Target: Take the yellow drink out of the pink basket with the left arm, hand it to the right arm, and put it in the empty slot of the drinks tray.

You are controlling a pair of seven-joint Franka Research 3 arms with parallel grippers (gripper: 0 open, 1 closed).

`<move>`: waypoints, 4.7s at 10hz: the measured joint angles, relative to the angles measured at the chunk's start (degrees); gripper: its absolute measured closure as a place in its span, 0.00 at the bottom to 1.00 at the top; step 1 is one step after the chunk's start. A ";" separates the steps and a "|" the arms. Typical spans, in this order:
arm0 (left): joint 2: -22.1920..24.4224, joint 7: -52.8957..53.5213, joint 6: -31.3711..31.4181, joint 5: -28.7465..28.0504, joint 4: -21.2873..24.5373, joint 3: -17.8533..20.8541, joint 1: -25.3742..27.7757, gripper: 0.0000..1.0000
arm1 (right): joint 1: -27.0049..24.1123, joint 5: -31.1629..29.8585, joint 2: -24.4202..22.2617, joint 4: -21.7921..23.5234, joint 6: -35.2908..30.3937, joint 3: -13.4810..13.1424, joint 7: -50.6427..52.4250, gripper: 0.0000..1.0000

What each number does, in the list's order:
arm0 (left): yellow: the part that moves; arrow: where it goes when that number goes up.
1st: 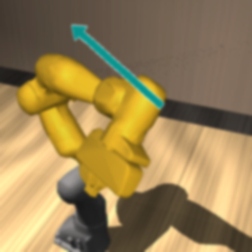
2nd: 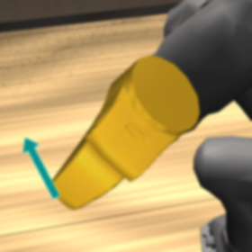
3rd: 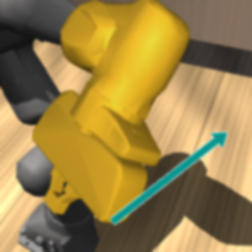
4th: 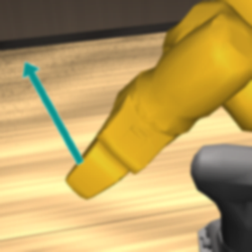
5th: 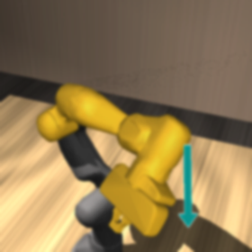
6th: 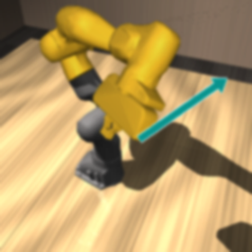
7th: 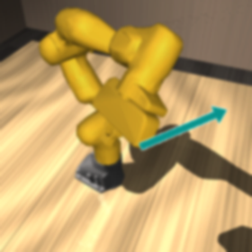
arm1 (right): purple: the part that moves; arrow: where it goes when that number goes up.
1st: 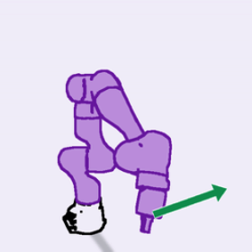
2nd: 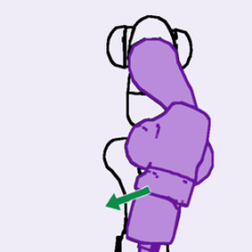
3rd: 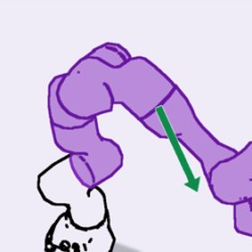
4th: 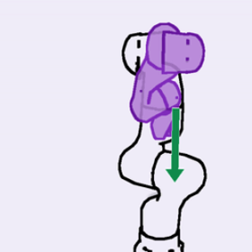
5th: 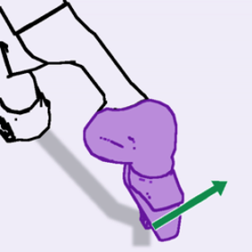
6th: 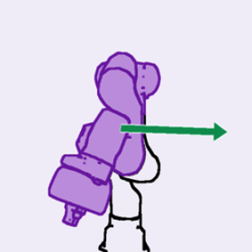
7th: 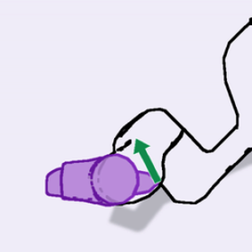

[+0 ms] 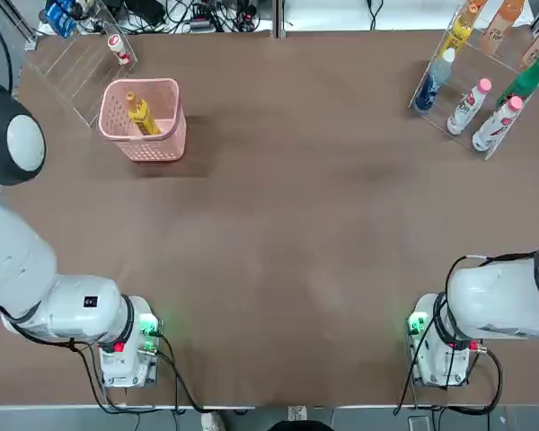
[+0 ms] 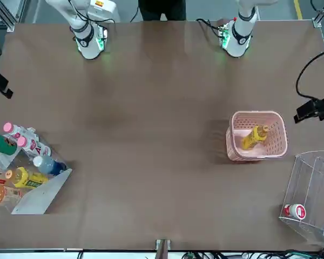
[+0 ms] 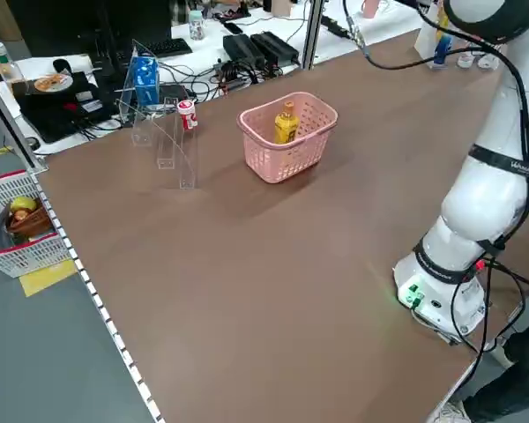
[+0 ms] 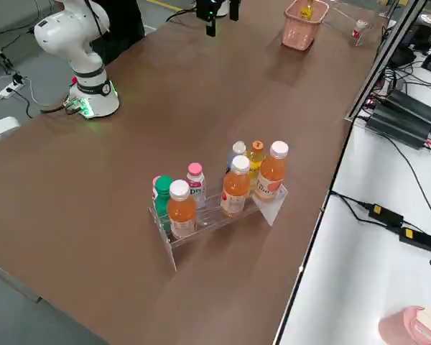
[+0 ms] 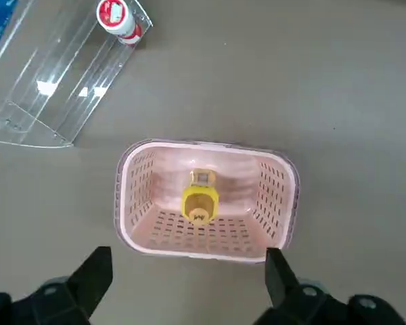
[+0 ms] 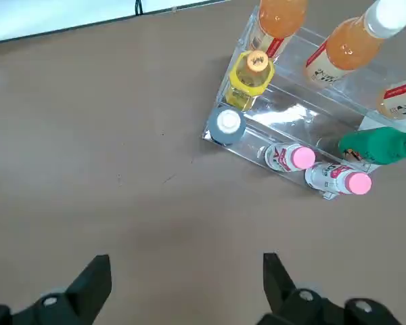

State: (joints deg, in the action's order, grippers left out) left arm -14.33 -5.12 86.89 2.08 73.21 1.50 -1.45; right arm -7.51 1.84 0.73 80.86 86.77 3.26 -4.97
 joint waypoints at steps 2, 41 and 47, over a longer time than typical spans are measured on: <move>-0.34 -1.23 3.06 0.00 2.73 0.00 -0.95 0.00 | 0.00 0.00 0.00 0.00 0.00 0.00 0.00 0.01; 8.46 -6.23 41.61 0.01 47.98 0.64 -2.71 0.22 | 0.00 0.00 0.00 0.00 0.32 0.01 0.00 0.01; 8.73 -5.91 41.68 0.00 48.12 0.71 -2.70 0.36 | 0.00 0.00 0.00 0.00 0.44 0.00 0.00 0.01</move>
State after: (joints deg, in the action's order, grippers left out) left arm -5.59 -11.03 128.56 2.08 121.32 2.21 -4.16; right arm -7.51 1.84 0.73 80.86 87.20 3.27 -4.96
